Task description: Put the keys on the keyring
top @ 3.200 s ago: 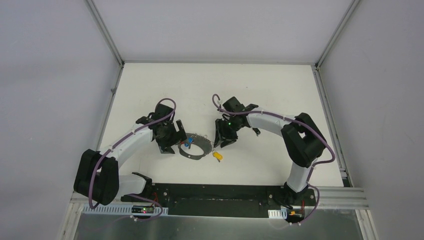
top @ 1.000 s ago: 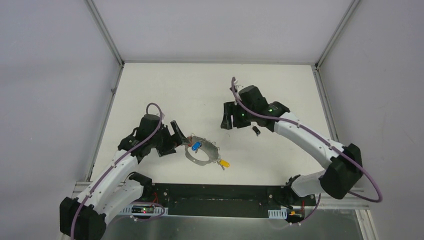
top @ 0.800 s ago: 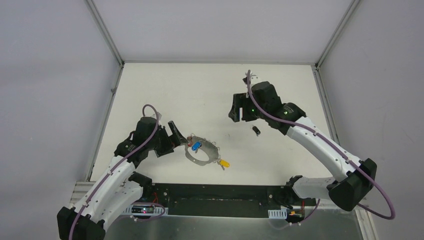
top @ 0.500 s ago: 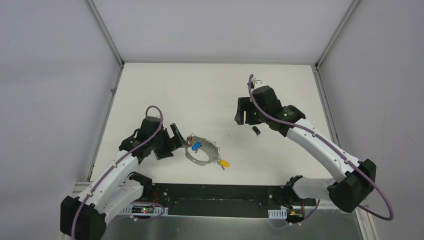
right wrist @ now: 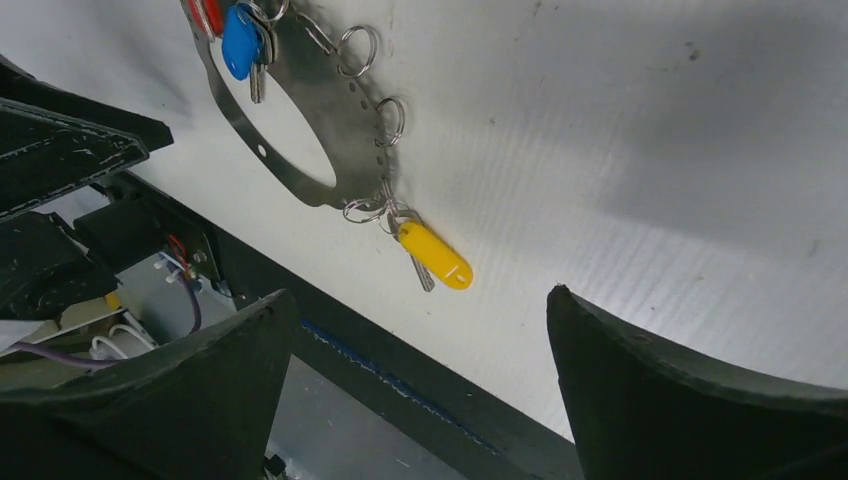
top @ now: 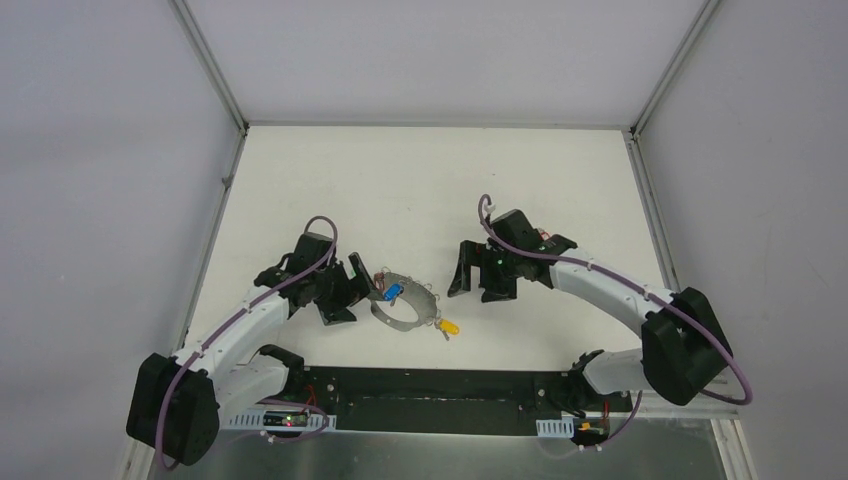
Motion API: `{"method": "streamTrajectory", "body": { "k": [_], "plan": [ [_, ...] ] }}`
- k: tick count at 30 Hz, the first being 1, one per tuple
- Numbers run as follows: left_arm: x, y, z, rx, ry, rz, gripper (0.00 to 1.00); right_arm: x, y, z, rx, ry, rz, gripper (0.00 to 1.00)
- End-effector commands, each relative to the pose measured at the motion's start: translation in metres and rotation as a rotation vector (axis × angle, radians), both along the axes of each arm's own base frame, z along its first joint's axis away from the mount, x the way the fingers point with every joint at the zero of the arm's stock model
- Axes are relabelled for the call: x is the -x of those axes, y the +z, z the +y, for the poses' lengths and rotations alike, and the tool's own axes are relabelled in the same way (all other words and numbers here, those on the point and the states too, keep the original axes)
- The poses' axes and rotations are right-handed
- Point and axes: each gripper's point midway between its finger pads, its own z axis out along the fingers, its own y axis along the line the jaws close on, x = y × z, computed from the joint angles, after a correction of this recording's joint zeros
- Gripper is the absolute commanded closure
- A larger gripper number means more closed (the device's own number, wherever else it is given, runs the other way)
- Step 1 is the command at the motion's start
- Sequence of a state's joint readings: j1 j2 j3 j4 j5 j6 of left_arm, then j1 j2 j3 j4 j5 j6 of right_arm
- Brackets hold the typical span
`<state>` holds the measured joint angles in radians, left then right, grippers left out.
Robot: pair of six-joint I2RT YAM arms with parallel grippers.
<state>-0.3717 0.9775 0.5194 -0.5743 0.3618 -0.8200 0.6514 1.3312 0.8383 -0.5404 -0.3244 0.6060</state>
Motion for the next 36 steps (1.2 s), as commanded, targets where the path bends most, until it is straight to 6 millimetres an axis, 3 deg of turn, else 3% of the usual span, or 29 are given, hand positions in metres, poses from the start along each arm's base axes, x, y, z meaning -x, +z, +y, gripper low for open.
{"method": "streamTrajectory", "body": {
  "k": [1, 8, 16, 21, 25, 28, 34, 36],
  "plan": [
    [-0.006, 0.002, -0.014, 0.074, 0.008, -0.016, 0.11, 0.002, 0.008, 0.032, -0.14, 0.026, 0.052, 0.05],
    [-0.011, 0.002, -0.022, 0.079, 0.005, -0.02, 0.14, 0.005, -0.008, 0.053, -0.127, 0.093, 0.095, 0.21],
    [-0.036, 0.019, -0.003, -0.062, 0.059, -0.101, 0.19, -0.035, -0.006, 0.073, -0.046, 0.165, 0.011, 0.35],
    [-0.059, 0.029, -0.001, -0.144, 0.033, -0.106, 0.31, -0.042, -0.02, 0.087, -0.036, 0.204, 0.045, 0.44],
    [-0.076, 0.03, -0.006, -0.188, -0.009, -0.081, 0.31, -0.032, -0.039, 0.095, -0.023, 0.229, 0.105, 0.54],
    [-0.085, 0.028, -0.012, -0.196, -0.045, -0.065, 0.32, -0.016, -0.044, 0.103, -0.04, 0.253, 0.14, 0.56],
    [-0.095, 0.023, -0.018, -0.21, -0.094, -0.058, 0.35, 0.028, -0.042, 0.123, -0.11, 0.32, 0.212, 0.56],
    [-0.097, 0.022, -0.018, -0.214, -0.106, -0.061, 0.37, 0.032, -0.036, 0.125, -0.13, 0.336, 0.187, 0.56]
  ]
}}
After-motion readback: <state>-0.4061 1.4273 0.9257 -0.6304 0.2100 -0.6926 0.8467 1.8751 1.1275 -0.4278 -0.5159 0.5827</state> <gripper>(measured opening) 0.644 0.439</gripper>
